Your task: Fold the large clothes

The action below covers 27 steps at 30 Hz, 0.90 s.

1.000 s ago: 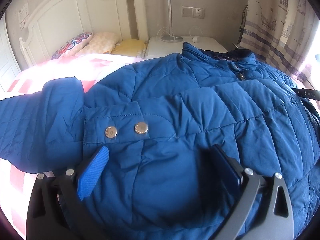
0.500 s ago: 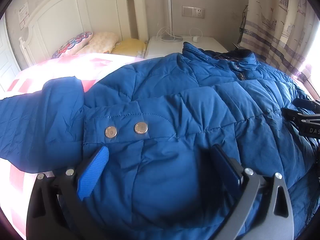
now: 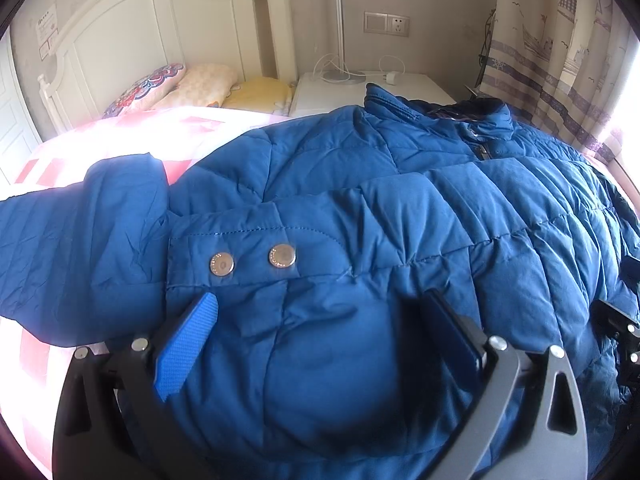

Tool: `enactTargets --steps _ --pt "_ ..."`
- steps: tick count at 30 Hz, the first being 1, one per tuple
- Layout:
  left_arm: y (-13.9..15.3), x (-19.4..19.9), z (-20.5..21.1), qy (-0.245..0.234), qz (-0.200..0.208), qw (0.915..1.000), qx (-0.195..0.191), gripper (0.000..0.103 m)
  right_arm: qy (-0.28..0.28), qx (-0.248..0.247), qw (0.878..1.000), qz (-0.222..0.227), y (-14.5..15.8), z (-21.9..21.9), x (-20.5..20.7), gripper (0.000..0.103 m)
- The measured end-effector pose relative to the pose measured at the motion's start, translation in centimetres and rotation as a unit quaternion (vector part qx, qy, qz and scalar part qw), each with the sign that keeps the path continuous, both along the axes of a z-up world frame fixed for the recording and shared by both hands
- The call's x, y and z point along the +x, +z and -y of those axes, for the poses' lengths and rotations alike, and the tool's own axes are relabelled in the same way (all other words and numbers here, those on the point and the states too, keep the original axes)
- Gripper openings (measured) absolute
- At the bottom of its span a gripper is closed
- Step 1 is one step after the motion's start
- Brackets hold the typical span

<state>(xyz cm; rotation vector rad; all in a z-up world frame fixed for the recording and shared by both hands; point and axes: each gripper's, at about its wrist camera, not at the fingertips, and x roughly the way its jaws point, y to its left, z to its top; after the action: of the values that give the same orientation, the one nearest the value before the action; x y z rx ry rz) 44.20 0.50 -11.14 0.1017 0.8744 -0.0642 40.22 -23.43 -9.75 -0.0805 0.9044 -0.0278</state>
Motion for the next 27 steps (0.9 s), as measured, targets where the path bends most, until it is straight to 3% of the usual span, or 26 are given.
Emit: enactTargets --steps 3,6,11,16,18,20,22,24,27 --pt "-0.1 0.0 0.1 0.000 -0.001 1.0000 0.005 0.101 -0.021 0.001 1.000 -0.005 0.9 -0.2 -0.2 0.092" --pt "-0.1 0.0 0.1 0.000 -0.001 1.0000 0.005 0.101 -0.014 0.004 0.999 0.031 2.0 -1.3 -1.7 0.092" --pt "-0.2 0.0 0.2 0.000 -0.001 1.0000 0.006 0.101 -0.001 0.005 1.000 0.018 -0.7 -1.9 -1.6 0.093" --pt "-0.1 0.0 0.2 0.000 -0.001 1.0000 0.005 0.101 -0.003 0.008 1.000 0.018 -0.5 -1.8 -1.6 0.094" --pt "-0.1 0.0 -0.1 -0.003 -0.002 1.0000 -0.006 0.101 -0.003 0.013 1.000 0.017 -0.5 -1.6 -1.6 0.094" --pt "0.6 -0.5 -1.5 -0.006 0.001 0.9989 -0.046 0.099 -0.002 0.016 1.000 0.017 -0.5 -1.6 -1.6 0.094" --pt "1.9 -2.0 -4.9 0.009 0.012 0.9926 -0.120 0.098 -0.002 0.017 1.000 0.019 -0.5 -1.5 -1.7 0.094" --pt "3.5 -3.8 -10.0 0.052 0.041 0.9794 -0.191 0.098 -0.002 0.015 1.000 0.022 -0.5 -1.5 -1.8 0.094" --pt "4.7 -6.7 -20.8 0.147 0.087 0.9387 -0.299 0.098 -0.001 0.013 1.000 0.021 -0.5 -1.6 -1.8 0.094"
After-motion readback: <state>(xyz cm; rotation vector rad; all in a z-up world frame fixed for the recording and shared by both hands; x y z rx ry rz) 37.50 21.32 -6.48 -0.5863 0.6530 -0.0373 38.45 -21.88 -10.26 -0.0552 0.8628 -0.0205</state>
